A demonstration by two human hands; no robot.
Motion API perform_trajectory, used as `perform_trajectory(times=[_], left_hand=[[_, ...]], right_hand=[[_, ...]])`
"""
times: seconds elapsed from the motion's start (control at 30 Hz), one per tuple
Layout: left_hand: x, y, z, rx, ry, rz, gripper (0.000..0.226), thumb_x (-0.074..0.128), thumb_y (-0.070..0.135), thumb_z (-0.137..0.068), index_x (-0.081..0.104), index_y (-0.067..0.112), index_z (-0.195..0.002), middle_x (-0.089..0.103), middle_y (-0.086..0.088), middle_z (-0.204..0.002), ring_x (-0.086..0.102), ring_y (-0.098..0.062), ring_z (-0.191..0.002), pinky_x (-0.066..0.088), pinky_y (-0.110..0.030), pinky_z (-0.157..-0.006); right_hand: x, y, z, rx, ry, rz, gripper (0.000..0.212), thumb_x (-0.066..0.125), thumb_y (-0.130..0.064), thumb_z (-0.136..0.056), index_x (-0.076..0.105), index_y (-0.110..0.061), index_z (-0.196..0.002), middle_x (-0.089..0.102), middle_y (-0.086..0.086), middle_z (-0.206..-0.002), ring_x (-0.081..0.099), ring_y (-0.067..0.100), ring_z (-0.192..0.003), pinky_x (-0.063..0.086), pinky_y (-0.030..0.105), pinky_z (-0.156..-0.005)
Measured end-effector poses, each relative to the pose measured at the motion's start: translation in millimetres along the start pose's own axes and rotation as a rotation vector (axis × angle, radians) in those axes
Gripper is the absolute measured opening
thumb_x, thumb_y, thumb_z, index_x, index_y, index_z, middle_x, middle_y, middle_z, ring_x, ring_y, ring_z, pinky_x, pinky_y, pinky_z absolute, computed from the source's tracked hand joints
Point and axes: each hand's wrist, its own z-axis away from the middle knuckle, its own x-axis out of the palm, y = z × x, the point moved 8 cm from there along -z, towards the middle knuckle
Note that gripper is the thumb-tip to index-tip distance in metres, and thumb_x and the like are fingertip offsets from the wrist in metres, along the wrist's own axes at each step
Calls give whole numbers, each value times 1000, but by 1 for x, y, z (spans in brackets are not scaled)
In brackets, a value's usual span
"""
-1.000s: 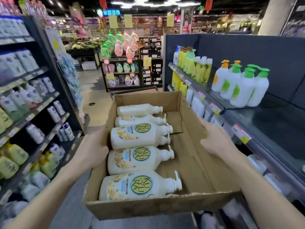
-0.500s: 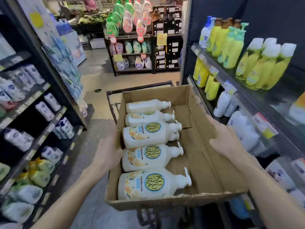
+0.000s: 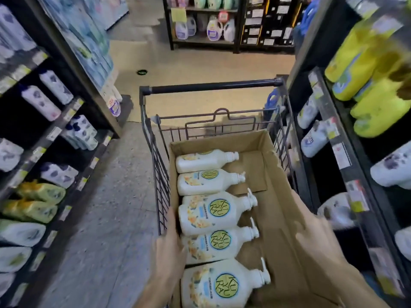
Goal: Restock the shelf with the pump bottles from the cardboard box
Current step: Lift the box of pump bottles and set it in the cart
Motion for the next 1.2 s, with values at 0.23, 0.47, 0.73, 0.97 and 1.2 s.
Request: perform_trajectory(times=[0.23,0.47,0.73,0.97,1.2], left_hand=[[55,-38,-11,-143,-22,-34,90,57,14,-84,3,36,-152,52,7,-64,41,-3,-45,30,-22,-40],[89,-43,-27,-100,18,-166,91,47,3,-83,-3,36,-151,51,4,-70,39,-12,-50,32,-31,-46],[140,-76,-28,-107,79,-40,90,49,4,-86,-3,41,-148,65,-6,-76,53,-22,-56,40,-34,-49],[174,-102,-7,-186,48,-12,88,48,4,-88,-2,45,-149,63,-5,-73,58,-23,-59,54,-40,-55],[207,-133,14,-329,30,36,79,41,9,-88,6,51,-145,64,0,-79,60,-21,-70,53,-41,-65]], right_hand=[[77,47,-6,96,-74,92,94,54,-1,-84,3,-41,-152,52,-6,-72,45,18,-60,37,33,-60],[122,84,-14,136,-55,54,88,59,8,-85,17,-21,-156,46,-5,-73,43,12,-58,38,27,-60],[159,122,-15,83,-39,57,85,60,17,-81,28,-9,-154,44,-4,-65,36,-3,-53,23,9,-52],[186,148,-3,22,-55,121,90,61,22,-74,29,-5,-153,39,-6,-59,31,-5,-52,21,11,-49],[219,161,-10,0,-109,149,88,57,8,-79,25,-19,-156,51,4,-69,51,26,-62,36,30,-61]])
